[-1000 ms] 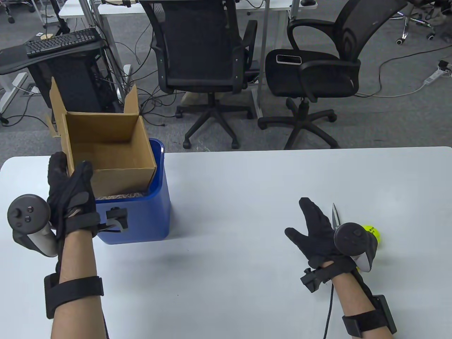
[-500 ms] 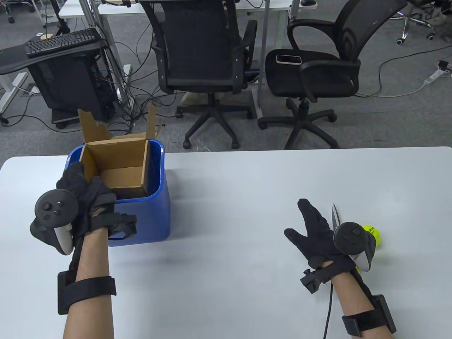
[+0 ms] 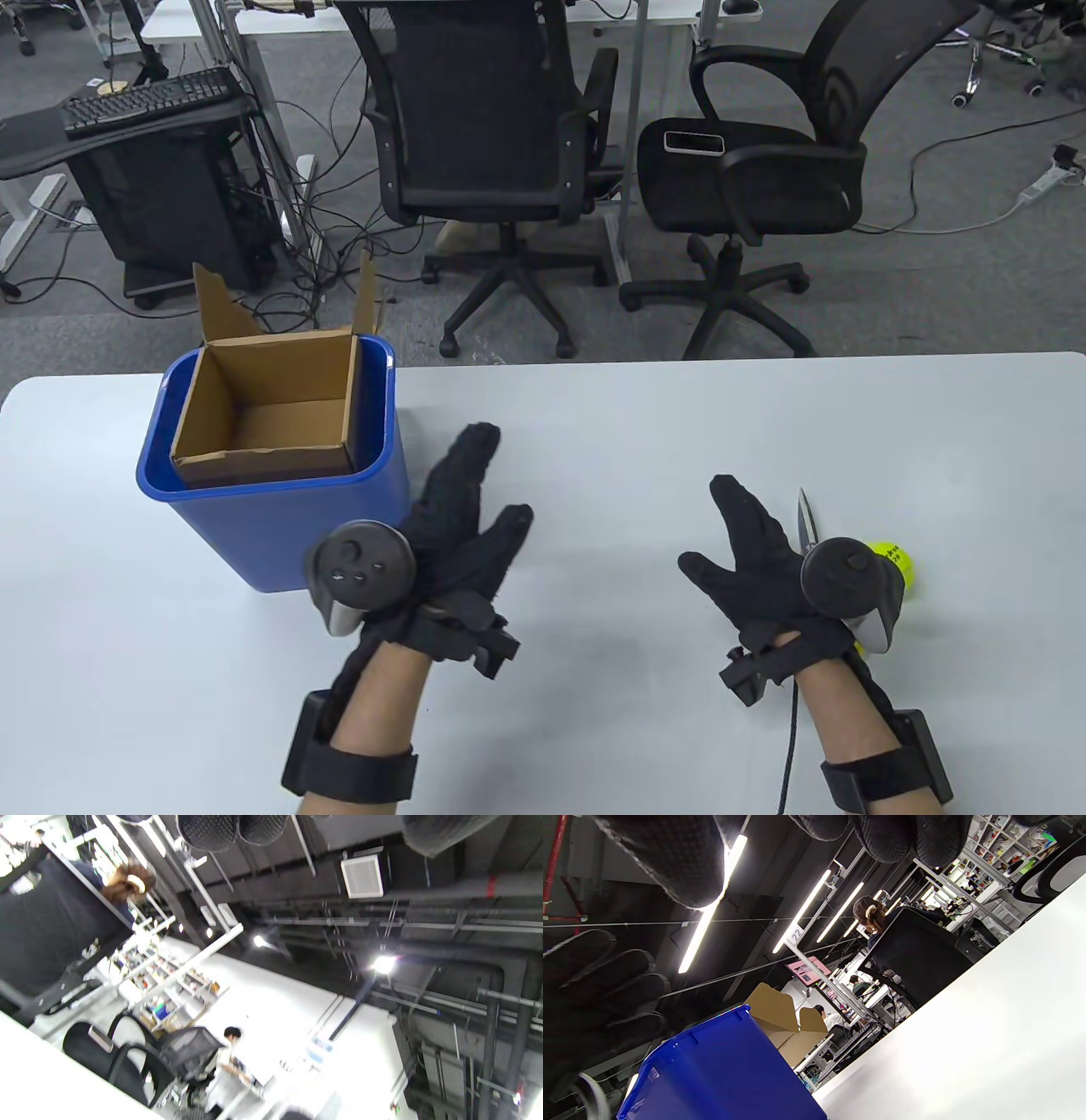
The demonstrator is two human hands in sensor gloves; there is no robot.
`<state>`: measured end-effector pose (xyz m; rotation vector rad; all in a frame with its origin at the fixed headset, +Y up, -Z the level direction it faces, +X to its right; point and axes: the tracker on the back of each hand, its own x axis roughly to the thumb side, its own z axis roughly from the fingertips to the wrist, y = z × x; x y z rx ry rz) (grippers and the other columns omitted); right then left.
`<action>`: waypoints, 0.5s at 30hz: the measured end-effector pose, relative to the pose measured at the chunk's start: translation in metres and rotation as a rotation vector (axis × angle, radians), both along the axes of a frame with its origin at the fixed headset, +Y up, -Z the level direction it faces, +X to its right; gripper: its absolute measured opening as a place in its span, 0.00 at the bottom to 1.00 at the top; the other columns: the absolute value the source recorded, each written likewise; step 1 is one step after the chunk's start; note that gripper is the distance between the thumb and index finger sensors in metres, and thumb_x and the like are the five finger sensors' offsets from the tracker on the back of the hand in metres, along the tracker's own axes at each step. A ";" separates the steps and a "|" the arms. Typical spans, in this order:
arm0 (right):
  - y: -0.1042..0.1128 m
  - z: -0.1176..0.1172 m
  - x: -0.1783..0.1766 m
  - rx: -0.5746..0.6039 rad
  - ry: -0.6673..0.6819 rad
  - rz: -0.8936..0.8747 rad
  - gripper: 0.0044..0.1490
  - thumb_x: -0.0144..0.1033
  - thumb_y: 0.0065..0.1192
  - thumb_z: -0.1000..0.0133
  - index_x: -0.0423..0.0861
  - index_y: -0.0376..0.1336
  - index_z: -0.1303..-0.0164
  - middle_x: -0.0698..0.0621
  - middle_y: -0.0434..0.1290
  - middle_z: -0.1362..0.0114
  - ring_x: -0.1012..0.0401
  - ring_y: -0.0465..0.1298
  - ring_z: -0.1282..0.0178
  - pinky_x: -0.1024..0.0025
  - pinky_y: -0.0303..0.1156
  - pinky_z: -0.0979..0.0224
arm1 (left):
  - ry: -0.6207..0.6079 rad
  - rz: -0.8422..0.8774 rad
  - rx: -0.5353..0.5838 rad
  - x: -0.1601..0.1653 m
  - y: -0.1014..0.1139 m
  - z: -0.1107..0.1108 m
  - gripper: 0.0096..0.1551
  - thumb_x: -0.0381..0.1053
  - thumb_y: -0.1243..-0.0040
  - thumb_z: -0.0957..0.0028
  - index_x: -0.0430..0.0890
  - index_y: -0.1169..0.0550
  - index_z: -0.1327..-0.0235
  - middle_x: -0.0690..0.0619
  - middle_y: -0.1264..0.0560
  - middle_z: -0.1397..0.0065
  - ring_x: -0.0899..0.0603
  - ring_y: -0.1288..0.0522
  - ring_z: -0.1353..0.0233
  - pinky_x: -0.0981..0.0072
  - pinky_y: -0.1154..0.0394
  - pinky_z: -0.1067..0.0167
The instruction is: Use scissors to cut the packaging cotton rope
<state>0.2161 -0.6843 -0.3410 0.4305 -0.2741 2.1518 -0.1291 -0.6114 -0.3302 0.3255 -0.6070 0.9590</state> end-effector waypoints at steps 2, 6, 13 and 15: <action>0.000 0.001 -0.003 0.003 0.011 -0.005 0.59 0.56 0.67 0.47 0.38 0.47 0.15 0.26 0.54 0.16 0.27 0.57 0.24 0.17 0.51 0.34 | -0.034 0.013 -0.040 0.015 -0.024 -0.001 0.46 0.64 0.47 0.38 0.50 0.51 0.16 0.35 0.48 0.17 0.24 0.43 0.21 0.22 0.45 0.34; 0.002 0.004 -0.009 0.015 0.041 0.004 0.59 0.57 0.67 0.47 0.38 0.47 0.15 0.26 0.54 0.16 0.27 0.58 0.24 0.18 0.52 0.34 | -0.114 0.012 -0.146 0.026 -0.061 -0.007 0.46 0.63 0.46 0.39 0.49 0.51 0.16 0.34 0.48 0.17 0.23 0.43 0.22 0.22 0.45 0.35; 0.007 0.009 -0.017 0.055 0.056 0.010 0.59 0.56 0.67 0.47 0.38 0.47 0.15 0.26 0.54 0.16 0.27 0.58 0.24 0.18 0.52 0.34 | -0.096 0.005 -0.187 0.008 -0.083 0.002 0.46 0.63 0.47 0.39 0.48 0.51 0.16 0.34 0.47 0.18 0.23 0.42 0.22 0.22 0.44 0.35; 0.008 0.010 -0.019 0.059 0.062 0.020 0.59 0.56 0.67 0.47 0.38 0.47 0.16 0.26 0.54 0.16 0.27 0.58 0.24 0.18 0.53 0.34 | -0.084 0.017 -0.198 0.002 -0.086 0.005 0.45 0.63 0.47 0.39 0.48 0.51 0.16 0.34 0.47 0.18 0.23 0.42 0.22 0.22 0.44 0.35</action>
